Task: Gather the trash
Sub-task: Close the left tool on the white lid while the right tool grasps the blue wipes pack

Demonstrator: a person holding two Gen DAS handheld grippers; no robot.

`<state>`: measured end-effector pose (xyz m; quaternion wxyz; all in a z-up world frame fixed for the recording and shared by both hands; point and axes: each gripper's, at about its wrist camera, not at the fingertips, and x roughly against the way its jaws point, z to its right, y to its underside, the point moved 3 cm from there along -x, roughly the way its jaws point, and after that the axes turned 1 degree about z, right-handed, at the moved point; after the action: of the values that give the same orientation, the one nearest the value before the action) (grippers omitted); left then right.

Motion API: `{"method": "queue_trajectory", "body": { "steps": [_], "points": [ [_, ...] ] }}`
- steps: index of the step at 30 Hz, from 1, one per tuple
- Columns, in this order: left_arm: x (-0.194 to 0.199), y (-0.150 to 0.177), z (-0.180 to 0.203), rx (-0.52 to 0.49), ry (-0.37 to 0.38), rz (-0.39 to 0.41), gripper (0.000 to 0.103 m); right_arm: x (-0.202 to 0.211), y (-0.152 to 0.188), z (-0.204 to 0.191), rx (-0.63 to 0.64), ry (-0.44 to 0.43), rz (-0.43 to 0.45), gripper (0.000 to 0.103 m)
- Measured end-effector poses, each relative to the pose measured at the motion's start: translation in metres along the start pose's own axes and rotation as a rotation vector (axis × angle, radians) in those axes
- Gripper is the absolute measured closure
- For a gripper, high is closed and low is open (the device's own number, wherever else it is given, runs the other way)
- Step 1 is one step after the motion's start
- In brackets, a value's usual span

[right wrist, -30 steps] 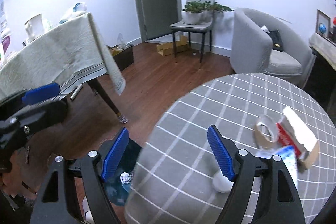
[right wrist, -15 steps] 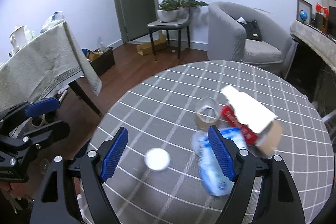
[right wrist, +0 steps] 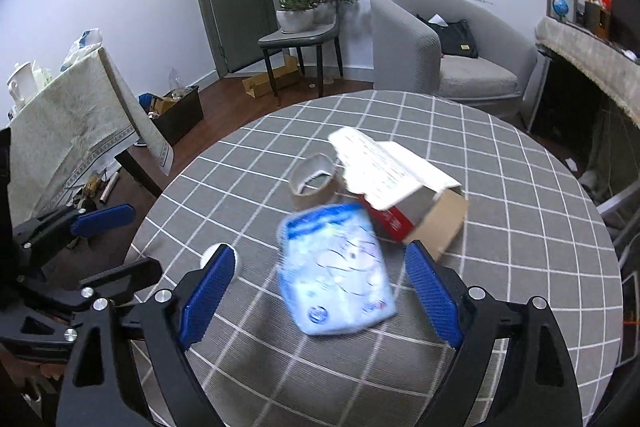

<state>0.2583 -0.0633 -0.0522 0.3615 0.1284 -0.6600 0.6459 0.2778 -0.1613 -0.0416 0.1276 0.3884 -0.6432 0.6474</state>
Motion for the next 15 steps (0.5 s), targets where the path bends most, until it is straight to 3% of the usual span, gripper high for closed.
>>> {"method": "queue_trajectory", "body": {
  "steps": [15],
  "points": [
    [-0.042, 0.006, 0.025, -0.048, -0.009, -0.073, 0.057, 0.005, 0.013, 0.023, -0.041, -0.032, -0.018, 0.015]
  ]
}}
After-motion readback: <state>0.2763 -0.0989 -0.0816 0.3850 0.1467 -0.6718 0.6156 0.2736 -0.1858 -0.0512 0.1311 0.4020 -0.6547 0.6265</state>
